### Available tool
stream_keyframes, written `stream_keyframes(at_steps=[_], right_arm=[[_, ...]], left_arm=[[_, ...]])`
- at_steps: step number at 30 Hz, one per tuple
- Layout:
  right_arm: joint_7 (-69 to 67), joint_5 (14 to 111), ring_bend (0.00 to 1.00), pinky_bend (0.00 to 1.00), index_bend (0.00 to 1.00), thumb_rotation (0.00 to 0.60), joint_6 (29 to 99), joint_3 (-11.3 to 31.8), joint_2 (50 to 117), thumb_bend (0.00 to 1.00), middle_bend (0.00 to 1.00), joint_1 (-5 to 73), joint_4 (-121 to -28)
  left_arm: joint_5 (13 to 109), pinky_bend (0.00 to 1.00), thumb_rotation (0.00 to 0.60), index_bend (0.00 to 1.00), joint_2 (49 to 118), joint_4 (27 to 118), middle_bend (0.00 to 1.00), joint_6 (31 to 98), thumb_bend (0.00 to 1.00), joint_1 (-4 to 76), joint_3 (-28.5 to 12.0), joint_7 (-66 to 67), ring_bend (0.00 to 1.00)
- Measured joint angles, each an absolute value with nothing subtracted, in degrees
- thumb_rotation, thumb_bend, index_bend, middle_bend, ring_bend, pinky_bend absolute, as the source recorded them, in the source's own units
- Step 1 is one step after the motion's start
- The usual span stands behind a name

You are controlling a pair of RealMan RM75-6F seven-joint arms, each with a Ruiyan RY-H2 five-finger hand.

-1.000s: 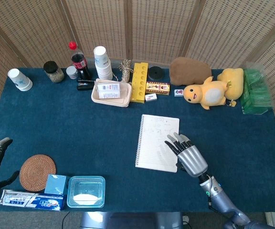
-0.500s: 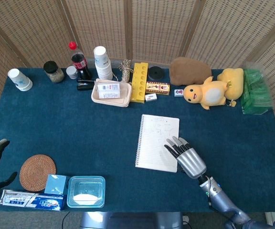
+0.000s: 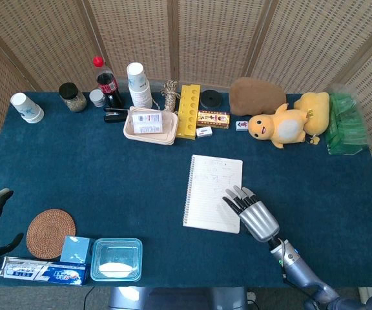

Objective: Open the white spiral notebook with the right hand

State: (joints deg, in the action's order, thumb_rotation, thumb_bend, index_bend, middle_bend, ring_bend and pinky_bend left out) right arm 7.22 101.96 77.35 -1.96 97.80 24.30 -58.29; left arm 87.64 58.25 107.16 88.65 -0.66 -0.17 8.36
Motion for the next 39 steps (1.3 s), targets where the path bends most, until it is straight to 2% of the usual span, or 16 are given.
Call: stream_keyframes(at_steps=[21, 39], right_arm=[[11.4, 101.8, 0.08, 0.17, 0.1, 0.6, 76.5, -0.1, 99.6, 0.07, 0.14, 27.6, -62.2], [12.7, 97.9, 0.12, 0.17, 0.08, 0.6, 78.3, 5.3, 101.9, 0.09, 0.15, 29.2, -64.6]], left_arm=[[87.3, 0.06, 0.6, 0.18, 58.6, 106.2, 0.13, 88.8, 0.2, -0.9, -0.1, 7.3, 0.09], [86.8, 0.05, 0.6, 0.18, 59.3, 104.7, 0.13, 89.3, 0.2, -1.4, 0.1, 5.5, 0.09]])
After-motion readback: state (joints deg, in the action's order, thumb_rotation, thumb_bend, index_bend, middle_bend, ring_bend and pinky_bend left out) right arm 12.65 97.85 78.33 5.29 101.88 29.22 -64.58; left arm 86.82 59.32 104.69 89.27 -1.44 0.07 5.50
